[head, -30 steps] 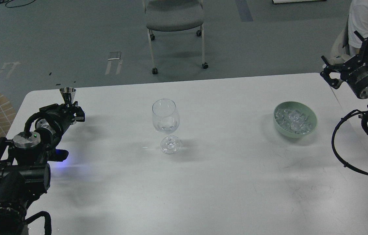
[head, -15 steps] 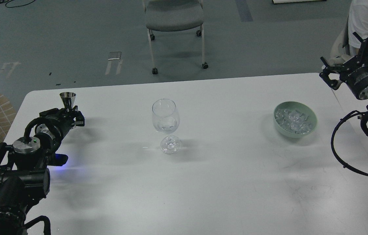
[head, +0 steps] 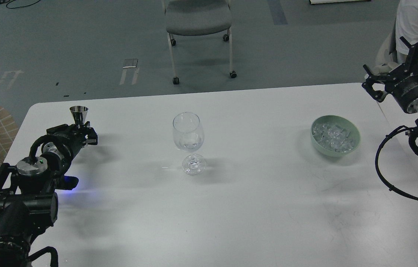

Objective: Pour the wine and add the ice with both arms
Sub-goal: 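Lower the jigger onto the table and open the left gripper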

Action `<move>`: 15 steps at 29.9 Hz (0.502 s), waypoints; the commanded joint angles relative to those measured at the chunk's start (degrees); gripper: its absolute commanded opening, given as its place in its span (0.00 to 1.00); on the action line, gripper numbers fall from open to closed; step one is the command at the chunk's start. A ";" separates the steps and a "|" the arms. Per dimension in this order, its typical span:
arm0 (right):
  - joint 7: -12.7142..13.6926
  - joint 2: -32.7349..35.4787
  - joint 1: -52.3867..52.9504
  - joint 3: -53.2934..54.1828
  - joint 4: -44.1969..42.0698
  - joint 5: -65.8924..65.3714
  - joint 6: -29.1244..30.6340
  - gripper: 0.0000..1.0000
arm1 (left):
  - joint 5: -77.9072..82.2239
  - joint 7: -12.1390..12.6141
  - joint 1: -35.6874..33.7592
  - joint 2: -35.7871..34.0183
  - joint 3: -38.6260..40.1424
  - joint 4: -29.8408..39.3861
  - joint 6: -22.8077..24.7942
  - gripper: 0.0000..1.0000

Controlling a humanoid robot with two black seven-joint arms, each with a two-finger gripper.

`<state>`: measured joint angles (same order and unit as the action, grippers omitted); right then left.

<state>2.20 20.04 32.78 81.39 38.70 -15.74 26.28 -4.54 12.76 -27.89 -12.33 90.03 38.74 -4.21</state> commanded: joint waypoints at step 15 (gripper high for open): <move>0.00 -0.09 -0.09 -0.09 -0.03 0.00 0.00 1.00 | 0.50 -0.01 0.03 -0.15 -0.11 -0.59 -0.09 0.35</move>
<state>2.20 19.96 32.71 81.32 38.67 -15.73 26.28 -4.14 12.57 -27.92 -12.57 89.95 38.15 -4.21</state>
